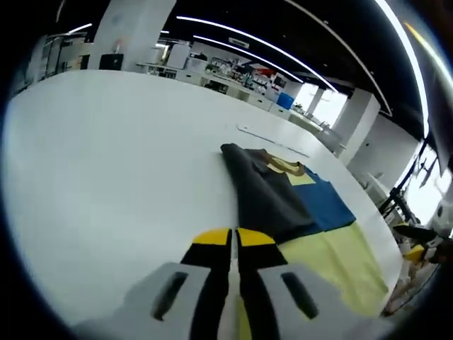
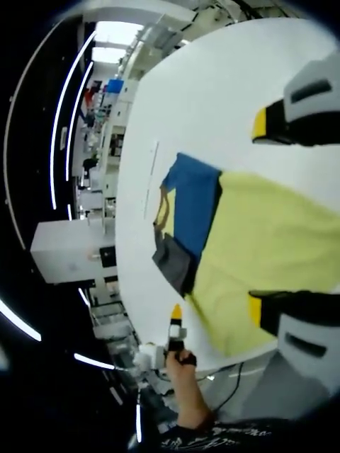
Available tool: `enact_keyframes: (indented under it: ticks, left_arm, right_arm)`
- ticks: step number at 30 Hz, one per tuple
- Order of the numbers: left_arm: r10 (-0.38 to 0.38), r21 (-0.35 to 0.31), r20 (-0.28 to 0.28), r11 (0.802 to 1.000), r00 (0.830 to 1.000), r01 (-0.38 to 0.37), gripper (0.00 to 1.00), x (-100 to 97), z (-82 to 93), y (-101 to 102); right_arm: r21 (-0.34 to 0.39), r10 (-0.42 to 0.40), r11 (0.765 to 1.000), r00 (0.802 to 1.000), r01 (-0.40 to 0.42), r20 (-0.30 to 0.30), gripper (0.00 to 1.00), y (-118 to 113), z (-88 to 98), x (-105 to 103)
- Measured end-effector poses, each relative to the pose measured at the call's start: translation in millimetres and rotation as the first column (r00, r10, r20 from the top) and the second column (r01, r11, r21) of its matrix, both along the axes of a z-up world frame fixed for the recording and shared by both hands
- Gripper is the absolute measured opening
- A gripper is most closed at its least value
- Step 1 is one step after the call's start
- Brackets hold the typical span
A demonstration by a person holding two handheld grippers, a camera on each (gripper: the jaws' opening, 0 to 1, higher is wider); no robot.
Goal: Fold the garment on the visible template until the final outline fits inside the template.
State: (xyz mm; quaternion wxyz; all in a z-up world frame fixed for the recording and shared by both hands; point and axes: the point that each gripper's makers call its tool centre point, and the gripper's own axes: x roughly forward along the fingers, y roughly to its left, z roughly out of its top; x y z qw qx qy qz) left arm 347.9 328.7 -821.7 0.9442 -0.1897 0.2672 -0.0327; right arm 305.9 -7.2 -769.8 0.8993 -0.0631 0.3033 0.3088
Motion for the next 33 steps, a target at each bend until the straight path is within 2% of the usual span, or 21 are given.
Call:
enact_keyframes:
  ticks: [3, 7, 13, 24, 27, 33]
  left_arm:
    - [0.0, -0.036, 0.008, 0.999, 1.0, 0.0, 0.09, 0.4, 3.5, -5.5]
    - [-0.009, -0.038, 0.004, 0.999, 1.0, 0.009, 0.14, 0.0, 3.0, -7.8]
    - [-0.012, -0.055, -0.036, 0.998, 0.999, 0.01, 0.16, -3.9, -7.4, -15.2]
    - [0.008, -0.093, -0.059, 0.996, 0.998, -0.014, 0.09, -2.1, -20.4, -19.0]
    - [0.009, -0.062, -0.05, 0.998, 0.999, -0.013, 0.0, -1.8, -19.4, -17.9]
    - [0.005, -0.057, -0.047, 0.998, 0.999, -0.008, 0.0, -1.8, -19.8, -16.7]
  right_arm:
    - [-0.002, -0.003, 1.0, 1.0, 0.003, -0.003, 0.84, -1.3, -0.2, -0.1]
    - [-0.008, -0.009, 1.0, 1.0, 0.009, -0.006, 0.84, -3.1, -1.3, -0.1]
    - [-0.01, -0.005, 1.0, 1.0, 0.005, -0.013, 0.83, -2.1, -3.5, -1.8]
    - [-0.02, -0.02, 1.0, 1.0, 0.02, -0.022, 0.82, -6.4, -6.0, -2.6]
    - [-0.022, -0.025, 0.999, 0.999, 0.025, -0.023, 0.81, -8.4, -6.3, -1.9]
    - [-0.024, -0.026, 0.999, 0.999, 0.025, -0.033, 0.81, -8.5, -9.9, -3.6]
